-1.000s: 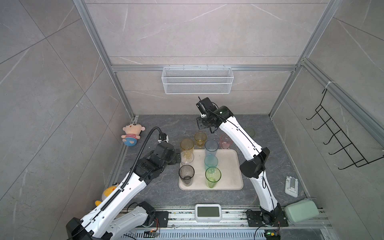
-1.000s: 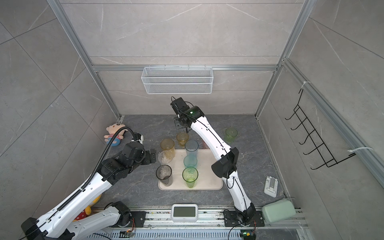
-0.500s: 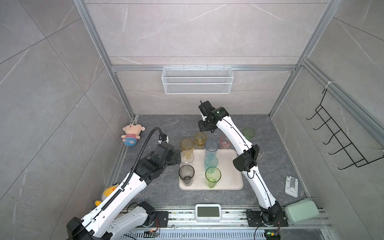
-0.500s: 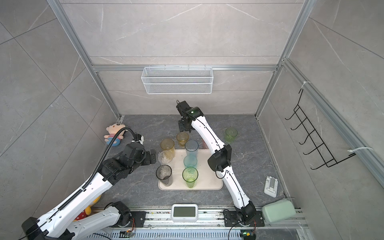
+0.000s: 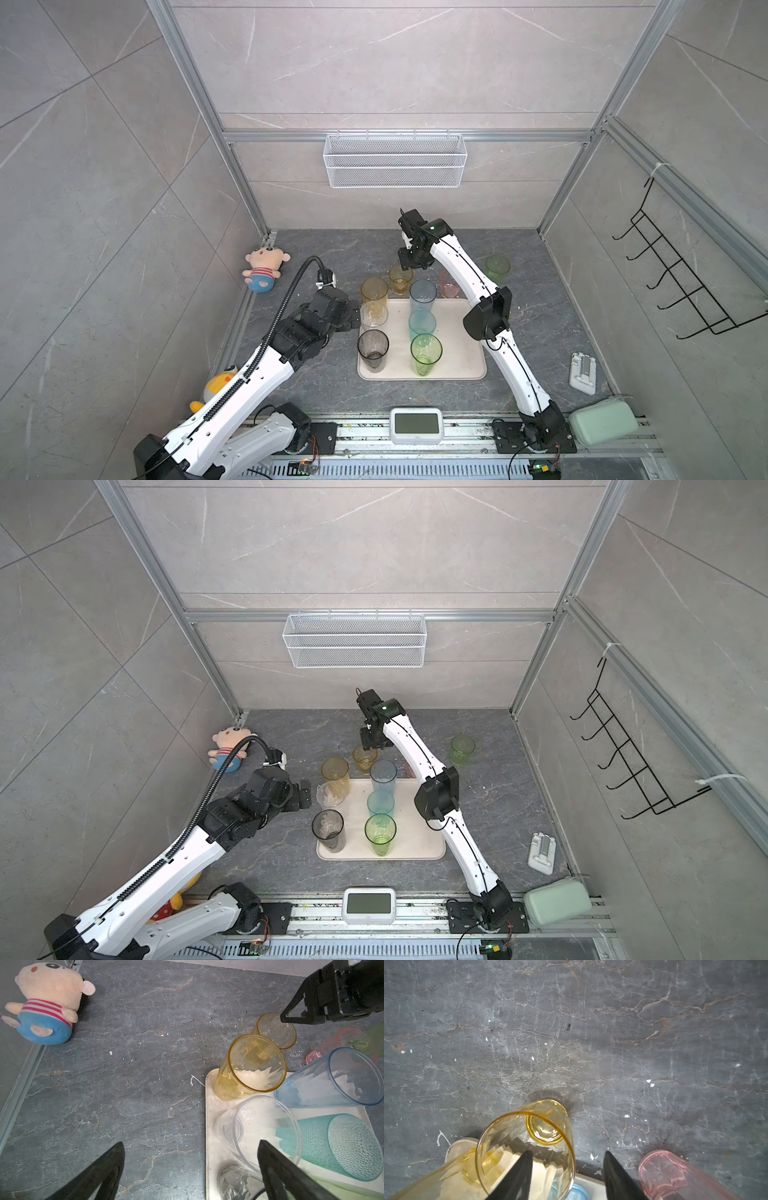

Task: Place the glasses into the tray
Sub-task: 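Lower the right gripper around the small yellow glass and close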

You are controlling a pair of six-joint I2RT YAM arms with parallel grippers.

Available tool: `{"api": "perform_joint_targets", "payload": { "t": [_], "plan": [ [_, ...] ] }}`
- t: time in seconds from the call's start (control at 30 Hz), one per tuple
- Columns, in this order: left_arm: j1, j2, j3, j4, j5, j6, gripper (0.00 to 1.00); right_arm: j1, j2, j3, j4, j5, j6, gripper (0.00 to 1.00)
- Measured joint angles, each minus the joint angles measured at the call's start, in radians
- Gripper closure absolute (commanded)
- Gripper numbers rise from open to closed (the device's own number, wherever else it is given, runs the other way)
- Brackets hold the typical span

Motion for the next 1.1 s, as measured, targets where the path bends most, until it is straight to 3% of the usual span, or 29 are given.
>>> {"api": "perform_joint_targets", "payload": {
  "t": [0.8,1.1],
  "plan": [
    [0.000,0.011,0.000,0.004,-0.004,0.000,0.00,-0.013,0.031,-0.002,0.000,-0.037,-0.003,0.69],
    [0.000,0.011,0.000,0.004,-0.026,0.000,0.00,-0.014,0.035,-0.002,0.000,-0.051,-0.004,0.82]
  ]
}}
